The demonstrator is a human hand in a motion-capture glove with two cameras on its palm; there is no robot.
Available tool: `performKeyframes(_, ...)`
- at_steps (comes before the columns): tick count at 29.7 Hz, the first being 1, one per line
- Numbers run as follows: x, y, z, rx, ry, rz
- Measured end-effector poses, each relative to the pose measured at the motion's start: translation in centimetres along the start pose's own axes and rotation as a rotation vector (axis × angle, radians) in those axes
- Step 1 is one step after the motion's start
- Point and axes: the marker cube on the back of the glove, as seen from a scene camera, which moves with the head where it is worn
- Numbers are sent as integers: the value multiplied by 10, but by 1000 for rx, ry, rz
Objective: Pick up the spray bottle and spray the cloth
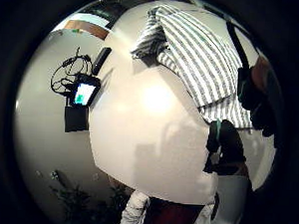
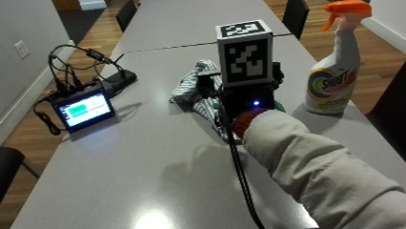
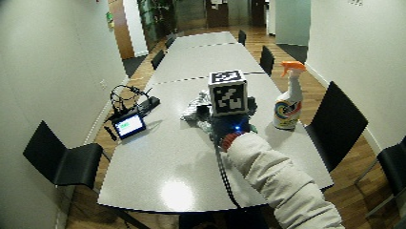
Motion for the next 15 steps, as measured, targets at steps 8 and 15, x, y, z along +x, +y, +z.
performKeyframes(8, 17, 33, -8, 158, -380, -139)
performKeyframes(15, 96, 53, -23, 481, -944, -134)
